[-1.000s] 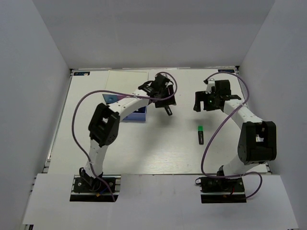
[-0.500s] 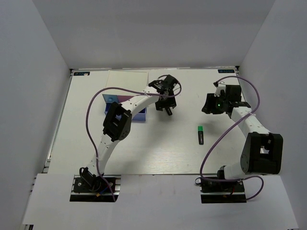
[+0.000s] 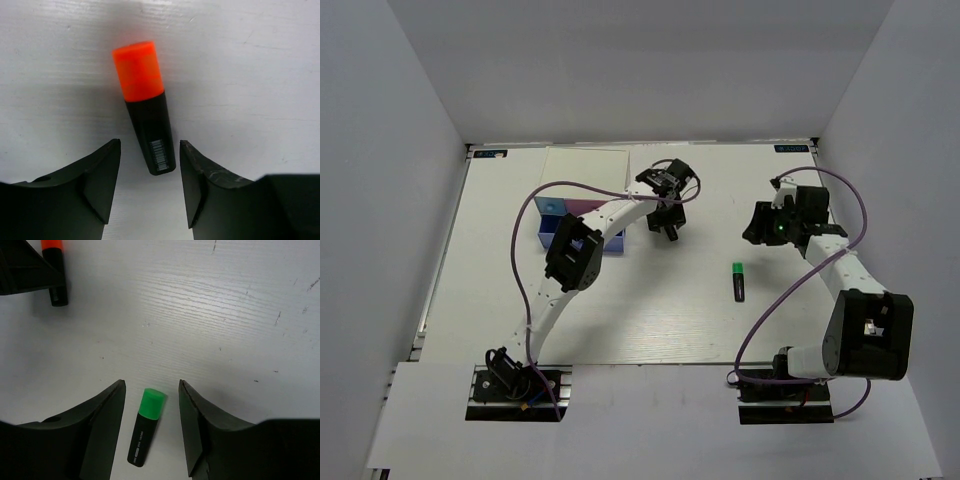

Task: Sort the stationery into containers
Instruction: Move the pen to the center of the board.

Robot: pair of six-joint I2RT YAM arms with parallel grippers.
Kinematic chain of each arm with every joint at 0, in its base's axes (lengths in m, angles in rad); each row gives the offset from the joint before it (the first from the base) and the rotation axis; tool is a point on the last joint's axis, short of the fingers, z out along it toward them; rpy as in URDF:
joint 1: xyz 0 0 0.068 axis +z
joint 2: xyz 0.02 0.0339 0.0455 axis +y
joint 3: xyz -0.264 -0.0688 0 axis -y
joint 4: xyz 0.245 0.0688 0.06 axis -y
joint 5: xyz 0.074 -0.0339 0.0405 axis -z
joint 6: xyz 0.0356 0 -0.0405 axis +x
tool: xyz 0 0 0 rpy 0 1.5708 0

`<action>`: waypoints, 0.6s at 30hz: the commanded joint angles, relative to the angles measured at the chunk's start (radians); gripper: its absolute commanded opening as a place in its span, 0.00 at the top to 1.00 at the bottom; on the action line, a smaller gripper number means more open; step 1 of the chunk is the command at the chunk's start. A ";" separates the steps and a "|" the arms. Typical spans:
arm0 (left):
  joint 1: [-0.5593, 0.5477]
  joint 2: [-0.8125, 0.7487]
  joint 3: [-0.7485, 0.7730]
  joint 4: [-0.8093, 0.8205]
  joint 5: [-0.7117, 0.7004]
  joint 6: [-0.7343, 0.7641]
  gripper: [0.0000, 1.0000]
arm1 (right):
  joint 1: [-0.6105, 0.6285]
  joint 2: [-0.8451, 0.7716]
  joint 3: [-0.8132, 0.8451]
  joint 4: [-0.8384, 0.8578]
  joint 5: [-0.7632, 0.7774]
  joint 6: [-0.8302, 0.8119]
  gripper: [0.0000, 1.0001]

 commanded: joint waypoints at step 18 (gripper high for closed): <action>-0.001 0.058 -0.070 -0.154 -0.070 0.084 0.50 | -0.018 -0.065 -0.049 0.073 -0.049 0.054 0.47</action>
